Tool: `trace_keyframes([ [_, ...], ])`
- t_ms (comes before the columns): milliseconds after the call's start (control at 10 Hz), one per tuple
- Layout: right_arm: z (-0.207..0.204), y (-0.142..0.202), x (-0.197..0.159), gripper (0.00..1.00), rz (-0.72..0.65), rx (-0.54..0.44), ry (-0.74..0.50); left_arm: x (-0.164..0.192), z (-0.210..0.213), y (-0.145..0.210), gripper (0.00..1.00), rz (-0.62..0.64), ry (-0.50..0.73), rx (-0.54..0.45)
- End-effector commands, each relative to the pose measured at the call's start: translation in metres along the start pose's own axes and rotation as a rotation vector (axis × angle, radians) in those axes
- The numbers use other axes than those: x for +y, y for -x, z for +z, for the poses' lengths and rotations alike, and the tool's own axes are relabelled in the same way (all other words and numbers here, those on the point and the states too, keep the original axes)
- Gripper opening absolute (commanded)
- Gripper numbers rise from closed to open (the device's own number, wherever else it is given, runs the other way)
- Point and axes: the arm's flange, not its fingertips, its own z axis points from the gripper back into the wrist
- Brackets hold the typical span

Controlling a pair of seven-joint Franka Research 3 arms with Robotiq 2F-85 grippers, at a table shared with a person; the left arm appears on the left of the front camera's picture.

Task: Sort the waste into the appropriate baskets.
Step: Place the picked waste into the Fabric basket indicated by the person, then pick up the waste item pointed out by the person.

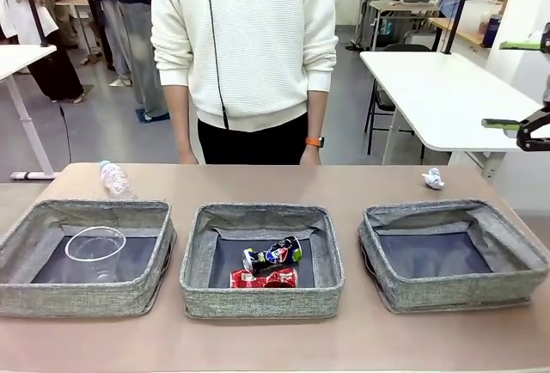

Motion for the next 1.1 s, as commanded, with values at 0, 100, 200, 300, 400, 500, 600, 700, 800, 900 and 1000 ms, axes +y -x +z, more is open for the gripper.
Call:
trace_keyframes([
  [0, 0.0015, -0.0004, -0.0002, 1.00, 0.007, 0.000, -0.014, 0.0000, 0.0001, 0.0029, 1.00, -0.007, -0.005, 0.007],
  [100, 0.0015, -0.0004, -0.0002, 1.00, 0.007, 0.000, -0.014, 0.0000, 0.0001, 0.0029, 1.00, -0.007, -0.005, 0.007],
  [200, 0.0015, -0.0004, -0.0002, 1.00, 0.007, 0.000, -0.014, 0.0000, 0.0001, 0.0029, 1.00, -0.007, -0.005, 0.007],
  [300, 0.0015, -0.0004, -0.0002, 1.00, 0.007, 0.000, -0.014, 0.0000, 0.0001, 0.0029, 1.00, -0.007, -0.005, 0.007],
  [400, 0.0015, -0.0004, -0.0002, 1.00, 0.007, 0.000, -0.014, 0.0000, 0.0001, 0.0029, 1.00, -0.007, -0.005, 0.007],
  [500, 0.0015, -0.0004, -0.0002, 1.00, 0.007, 0.000, -0.014, 0.0000, 0.0001, 0.0029, 1.00, -0.007, -0.005, 0.007],
  [600, 0.0015, -0.0004, -0.0002, 1.00, 0.007, 0.000, -0.014, 0.0000, 0.0001, 0.0029, 1.00, -0.007, -0.005, 0.007],
  [700, 0.0015, -0.0004, -0.0002, 1.00, 0.007, 0.000, -0.014, 0.0000, 0.0001, 0.0029, 1.00, -0.007, -0.005, 0.007],
  [800, 0.0015, -0.0004, -0.0002, 1.00, 0.007, 0.000, -0.014, 0.0000, 0.0001, 0.0029, 1.00, -0.007, -0.005, 0.007],
  [900, 0.0015, -0.0004, -0.0002, 1.00, 0.007, 0.000, -0.014, 0.0000, 0.0001, 0.0029, 1.00, -0.007, -0.005, 0.007],
  [1000, 0.0015, -0.0004, -0.0002, 1.00, 0.007, 0.000, -0.014, 0.0000, 0.0001, 0.0029, 1.00, -0.007, -0.005, 0.007],
])
